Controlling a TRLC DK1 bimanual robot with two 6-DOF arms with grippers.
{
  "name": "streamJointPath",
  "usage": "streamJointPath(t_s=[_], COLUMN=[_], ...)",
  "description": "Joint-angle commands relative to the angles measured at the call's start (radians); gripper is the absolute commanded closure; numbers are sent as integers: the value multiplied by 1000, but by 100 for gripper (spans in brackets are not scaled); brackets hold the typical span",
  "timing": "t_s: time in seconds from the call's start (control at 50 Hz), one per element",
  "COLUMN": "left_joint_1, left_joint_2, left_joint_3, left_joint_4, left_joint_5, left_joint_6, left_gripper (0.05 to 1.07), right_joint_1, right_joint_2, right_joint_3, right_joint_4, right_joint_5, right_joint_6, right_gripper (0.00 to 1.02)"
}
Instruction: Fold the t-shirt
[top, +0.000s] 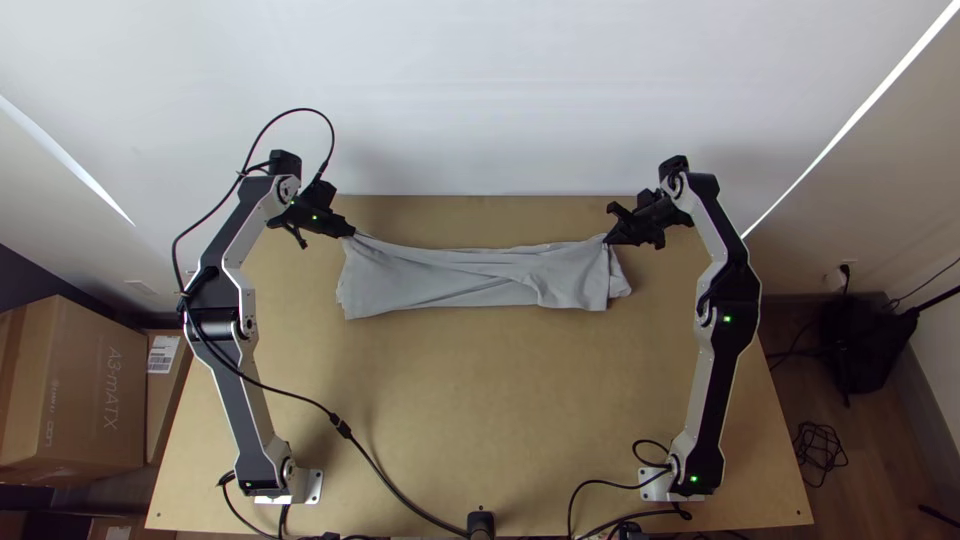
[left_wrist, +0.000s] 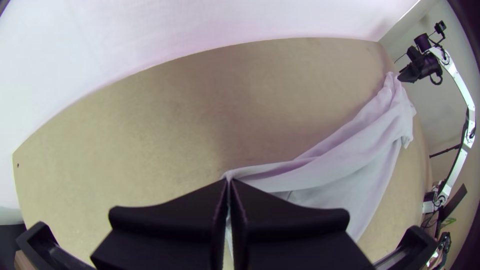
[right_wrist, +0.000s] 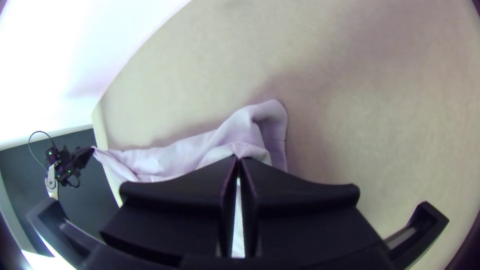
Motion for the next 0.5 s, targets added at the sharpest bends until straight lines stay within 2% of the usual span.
streamJointPath(t_s=[0.0,0.02,0.06,0.1,0.16,0.18,0.2,0.24,0.32,0.4,0.48], left_joint_1=[-2,-1,1,2,8,11,14,22,45,70,96], left_joint_2=[30,33,38,42,42,39,38,27,7,-24,-59], left_joint_3=[37,37,37,37,35,34,30,26,6,-26,-71], left_joint_4=[-2,-5,-10,-13,-33,-42,-43,-48,-59,-73,-83], left_joint_5=[-3,-3,-3,-3,12,24,38,70,121,146,147], left_joint_6=[-19,-19,-25,-29,-48,-56,-65,-83,-94,-103,-95], left_gripper=[105,105,105,105,104,104,104,102,89,71,42], right_joint_1=[-4,-4,-4,-6,-10,-13,-17,-24,-44,-64,-81], right_joint_2=[38,40,43,43,40,37,31,18,-12,-72,-141], right_joint_3=[44,46,47,46,35,30,24,9,-25,-97,-174], right_joint_4=[40,46,50,50,50,50,50,50,57,100,133], right_joint_5=[2,7,15,21,22,22,24,24,25,27,33], right_joint_6=[46,47,49,49,49,47,47,46,46,47,44], right_gripper=[100,100,87,64,19,7,3,3,3,3,3])
